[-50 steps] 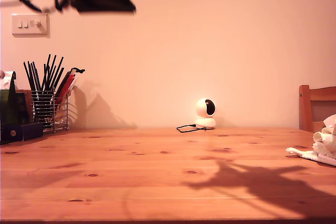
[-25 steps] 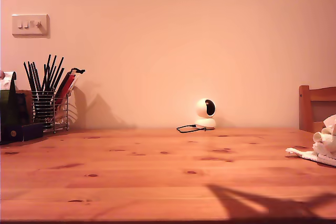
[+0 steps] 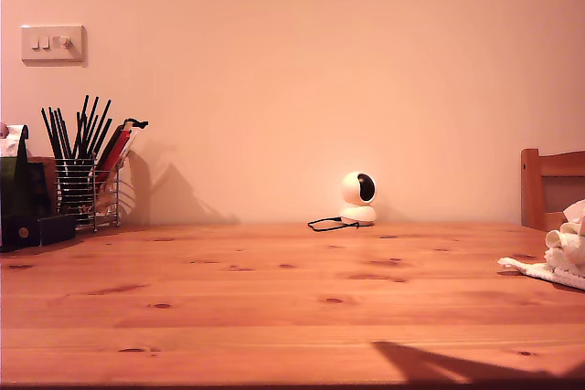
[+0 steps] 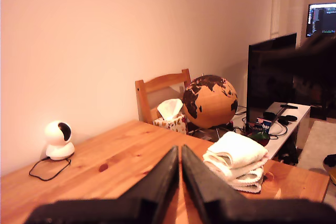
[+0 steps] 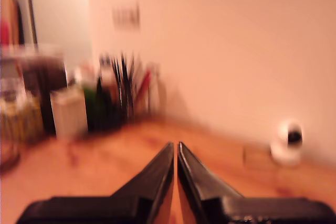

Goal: Fold the tea towel in front of you. After folding it, place it to the right side.

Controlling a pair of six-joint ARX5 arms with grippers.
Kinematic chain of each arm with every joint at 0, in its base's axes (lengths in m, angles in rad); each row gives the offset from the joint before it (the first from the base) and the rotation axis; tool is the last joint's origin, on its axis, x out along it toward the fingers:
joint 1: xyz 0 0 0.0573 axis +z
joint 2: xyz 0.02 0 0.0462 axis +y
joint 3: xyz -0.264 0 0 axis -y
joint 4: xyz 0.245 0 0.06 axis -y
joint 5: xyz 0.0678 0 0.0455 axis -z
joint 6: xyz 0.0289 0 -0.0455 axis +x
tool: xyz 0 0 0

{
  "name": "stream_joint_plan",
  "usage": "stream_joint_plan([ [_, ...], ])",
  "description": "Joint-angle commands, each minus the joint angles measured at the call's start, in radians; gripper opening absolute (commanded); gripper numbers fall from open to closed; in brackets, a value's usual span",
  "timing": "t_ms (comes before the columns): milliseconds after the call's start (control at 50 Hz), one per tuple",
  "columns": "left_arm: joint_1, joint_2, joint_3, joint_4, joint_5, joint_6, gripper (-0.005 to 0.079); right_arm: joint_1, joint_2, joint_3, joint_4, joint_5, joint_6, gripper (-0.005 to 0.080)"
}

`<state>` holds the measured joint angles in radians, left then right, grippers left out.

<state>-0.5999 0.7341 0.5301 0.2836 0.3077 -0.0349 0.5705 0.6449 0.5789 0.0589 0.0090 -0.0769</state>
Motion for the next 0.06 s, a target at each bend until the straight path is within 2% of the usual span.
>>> stream_joint_plan([
  [0,0.0,-0.001,-0.014,0.0,-0.003,-0.002,-0.0021,-0.003,0.002,-0.008,-0.053,0.001,0.0,-0.0005],
  [40,0.0,-0.001,-0.013,-0.007,-0.002,-0.003,-0.0021,-0.003,0.002,-0.008,-0.098,0.001,0.0,-0.0005],
])
